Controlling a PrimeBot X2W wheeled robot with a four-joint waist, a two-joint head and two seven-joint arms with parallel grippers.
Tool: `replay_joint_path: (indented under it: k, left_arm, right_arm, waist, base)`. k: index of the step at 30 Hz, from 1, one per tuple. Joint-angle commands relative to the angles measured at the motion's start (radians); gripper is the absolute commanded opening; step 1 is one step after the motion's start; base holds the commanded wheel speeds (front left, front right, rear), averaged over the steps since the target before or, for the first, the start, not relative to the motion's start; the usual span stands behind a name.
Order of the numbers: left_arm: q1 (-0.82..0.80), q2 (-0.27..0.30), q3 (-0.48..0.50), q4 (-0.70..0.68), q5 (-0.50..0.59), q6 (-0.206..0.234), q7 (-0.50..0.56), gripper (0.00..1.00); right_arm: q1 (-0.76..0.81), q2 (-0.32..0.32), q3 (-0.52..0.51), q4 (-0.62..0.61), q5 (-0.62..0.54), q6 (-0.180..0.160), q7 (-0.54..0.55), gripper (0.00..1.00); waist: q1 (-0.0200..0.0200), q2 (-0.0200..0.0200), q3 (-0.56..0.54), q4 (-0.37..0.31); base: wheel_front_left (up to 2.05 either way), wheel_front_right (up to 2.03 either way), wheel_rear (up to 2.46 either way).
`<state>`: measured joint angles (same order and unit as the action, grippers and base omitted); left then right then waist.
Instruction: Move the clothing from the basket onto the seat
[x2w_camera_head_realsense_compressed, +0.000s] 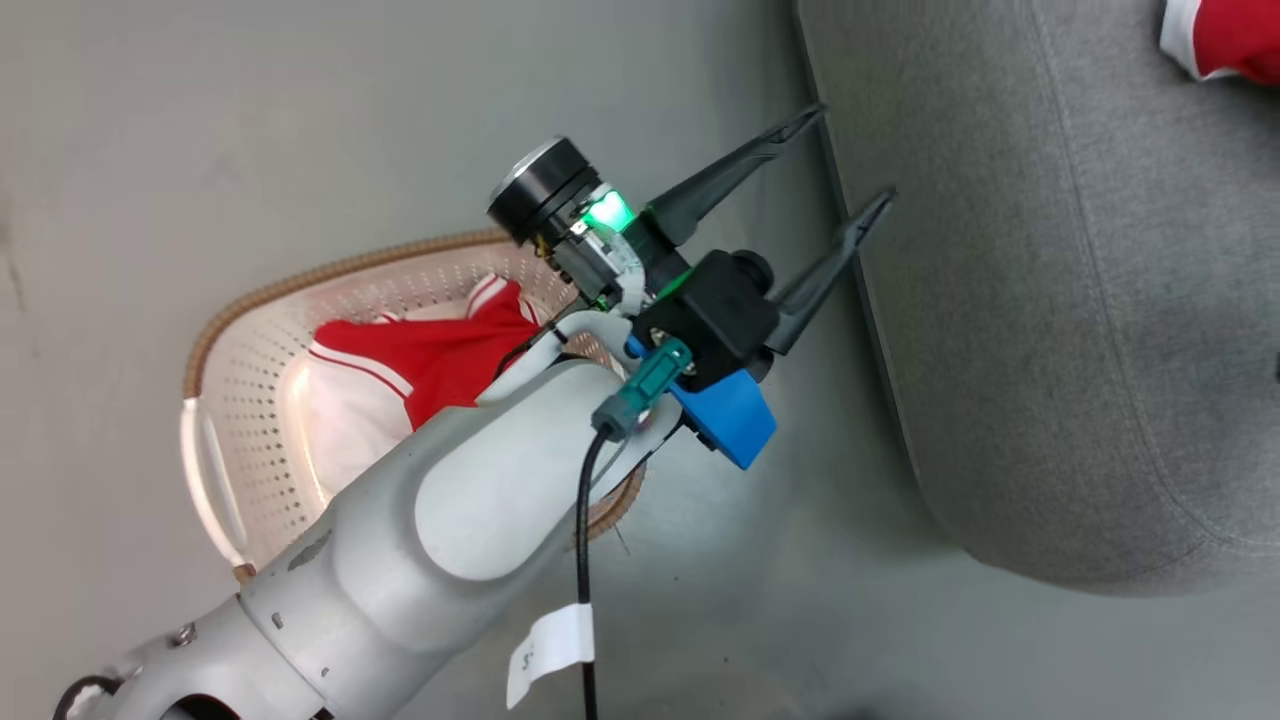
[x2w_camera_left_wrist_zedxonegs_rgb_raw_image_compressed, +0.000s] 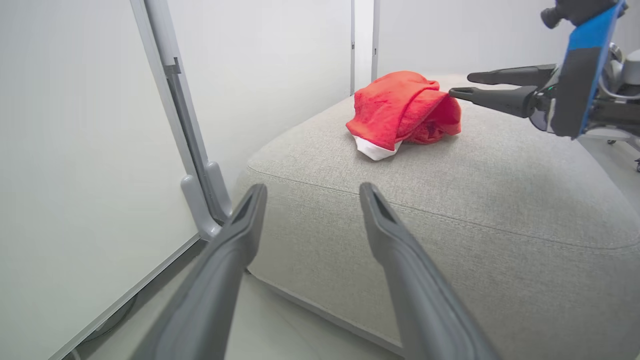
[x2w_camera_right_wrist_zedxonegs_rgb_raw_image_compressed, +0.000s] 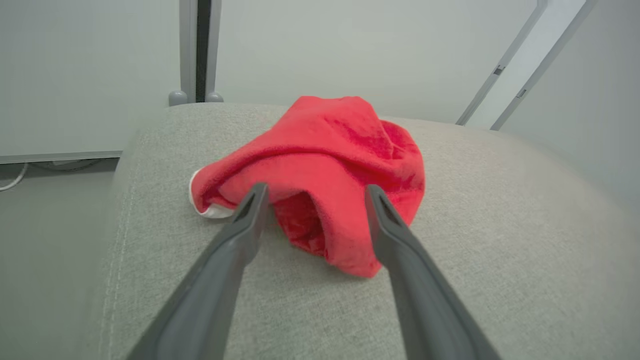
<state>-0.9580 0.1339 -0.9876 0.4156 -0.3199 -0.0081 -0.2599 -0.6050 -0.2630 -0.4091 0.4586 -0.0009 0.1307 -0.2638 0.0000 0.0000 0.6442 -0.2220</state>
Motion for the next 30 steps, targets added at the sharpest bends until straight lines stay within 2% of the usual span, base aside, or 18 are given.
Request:
replay_joint_path:
  k: [1,9,18,24,30]
  left_arm:
    - [0.025,0.0,0.023,0.003,-0.01,0.009,-0.006,1.0]
    - [0.159,0.016,0.162,-0.049,-0.025,0.036,-0.006,1.0]
    - [0.353,0.041,0.388,-0.132,0.009,0.064,-0.005,1.0]
    - [0.482,0.032,0.54,-0.16,0.032,0.054,-0.006,1.0]
    - [0.6,0.01,0.664,-0.164,0.061,0.03,-0.006,1.0]
  right_arm:
    - [0.044,0.023,0.022,-0.047,0.018,0.0,-0.001,1.0]
    - [0.16,0.078,0.179,-0.2,0.053,0.0,-0.001,1.0]
    - [0.221,0.133,0.326,-0.273,0.085,0.0,-0.001,1.0]
    - [0.276,0.155,0.393,-0.293,0.104,0.0,-0.001,1.0]
    - [0.349,0.17,0.411,-0.3,0.112,0.0,-0.001,1.0]
  waist:
    - [0.0,0.0,-0.072,0.024]
    - [0.0,0.0,-0.207,0.077]
    - [0.0,0.0,-0.35,0.146]
    - [0.0,0.0,-0.433,0.19]
    - [0.0,0.0,-0.5,0.224]
  base:
    - [0.0,0.0,0.0]
    - [0.0,0.0,0.0]
    - [0.0,0.0,0.0]
    - [0.0,0.0,0.0]
    - [0.0,0.0,0.0]
